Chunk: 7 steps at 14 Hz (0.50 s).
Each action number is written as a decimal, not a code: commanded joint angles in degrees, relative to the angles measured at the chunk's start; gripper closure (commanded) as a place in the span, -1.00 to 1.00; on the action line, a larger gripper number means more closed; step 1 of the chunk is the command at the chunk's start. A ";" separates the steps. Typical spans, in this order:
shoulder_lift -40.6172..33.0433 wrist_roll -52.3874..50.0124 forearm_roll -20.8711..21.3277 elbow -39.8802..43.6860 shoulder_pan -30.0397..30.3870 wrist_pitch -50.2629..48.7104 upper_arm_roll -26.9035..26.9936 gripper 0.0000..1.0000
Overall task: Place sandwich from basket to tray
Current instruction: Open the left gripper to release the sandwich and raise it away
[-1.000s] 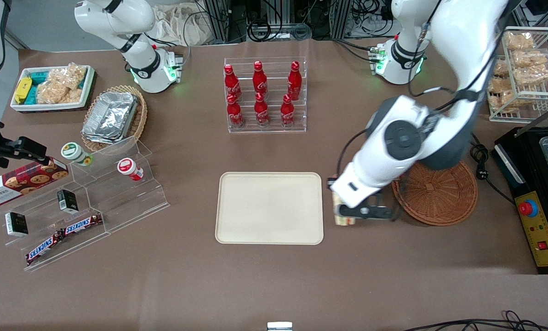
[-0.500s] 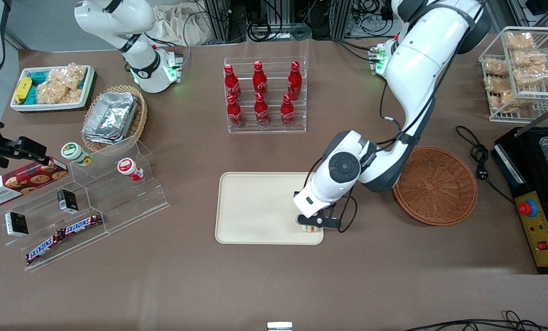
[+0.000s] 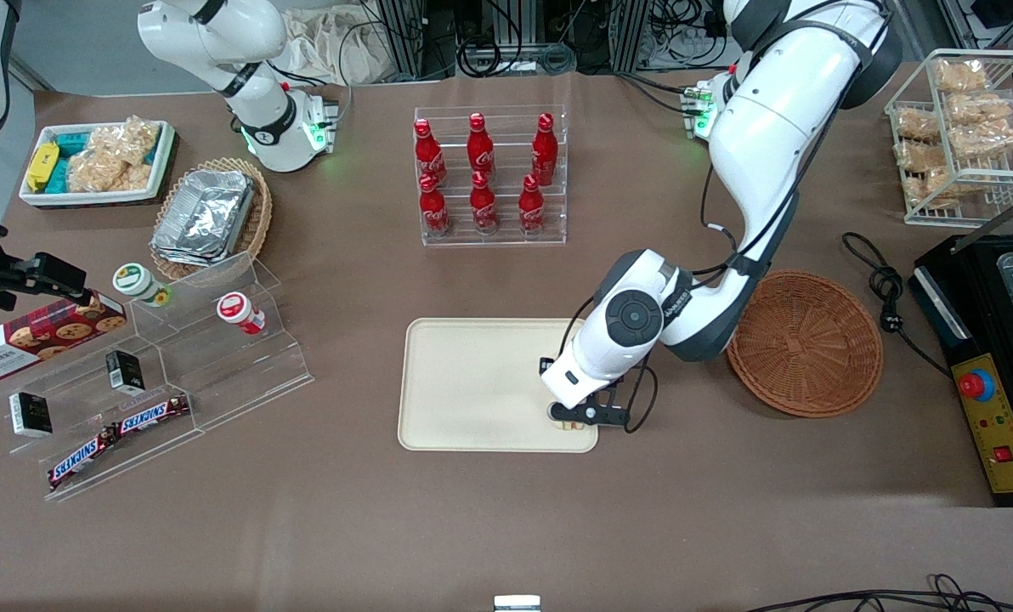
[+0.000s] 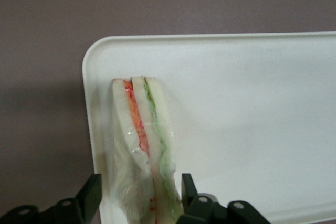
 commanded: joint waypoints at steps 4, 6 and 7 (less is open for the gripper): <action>-14.03 -0.50 -0.47 2.65 6.86 -22.01 0.10 -0.99; -18.34 0.29 -0.38 2.56 11.42 -27.47 0.02 -0.98; -20.36 4.38 -0.38 2.56 13.71 -29.50 0.10 -0.98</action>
